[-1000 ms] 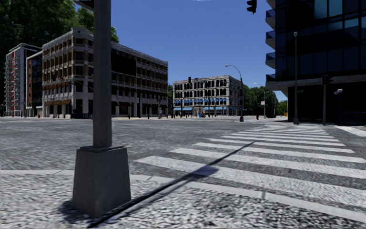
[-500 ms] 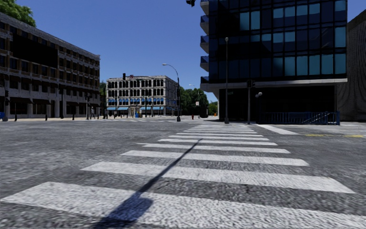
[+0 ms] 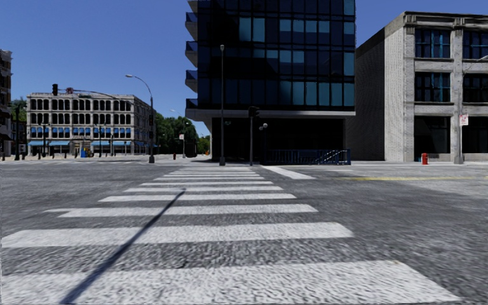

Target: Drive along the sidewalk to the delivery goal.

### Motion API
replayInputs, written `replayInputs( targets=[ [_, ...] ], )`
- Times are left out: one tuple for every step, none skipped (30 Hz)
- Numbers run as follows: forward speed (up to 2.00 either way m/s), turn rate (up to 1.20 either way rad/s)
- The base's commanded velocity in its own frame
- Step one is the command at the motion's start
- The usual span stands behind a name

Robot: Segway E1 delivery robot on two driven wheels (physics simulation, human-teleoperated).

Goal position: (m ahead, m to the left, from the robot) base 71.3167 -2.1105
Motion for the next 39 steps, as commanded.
replayInputs(
  targets=[
    [2.0, 0.0],
    [2.0, 0.0],
    [2.0, 0.0],
    [2.0, 0.0],
    [2.0, 0.0],
    [2.0, 0.0],
    [2.0, 0.0],
    [2.0, 0.01],
    [2.0, 0.01],
    [2.0, 0.49],
    [2.0, 0.63],
    [2.0, 0.76],
    [2.0, 0.89],
    [2.0, 0.95],
    [2.0, 0.9],
    [2.0, 0.36],
    [2.0, 0.15],
    [2.0, 0.06],
    [2.0, 0.02],
    [2.0, 0.02],
    [2.0, 0.01],
    [2.0, 0.0],
    [2.0, 0.0],
    [2.0, 0.0],
    [2.0, 0.0],
    [2.0, 0.0],
    [2.0, 0.0],
    [2.0, 0.0],
    [2.0, 0.0],
    [2.0, 0.0],
    [2.0, 0.0],
    [2.0, 0.0],
    [2.0, 0.0],
    [2.0, 0.0],
    [2.0, 0.0],
    [2.0, 0.0],
    [2.0, 0.0],
    [2.0, 0.0],
    [2.0, 0.0]
  ],
)
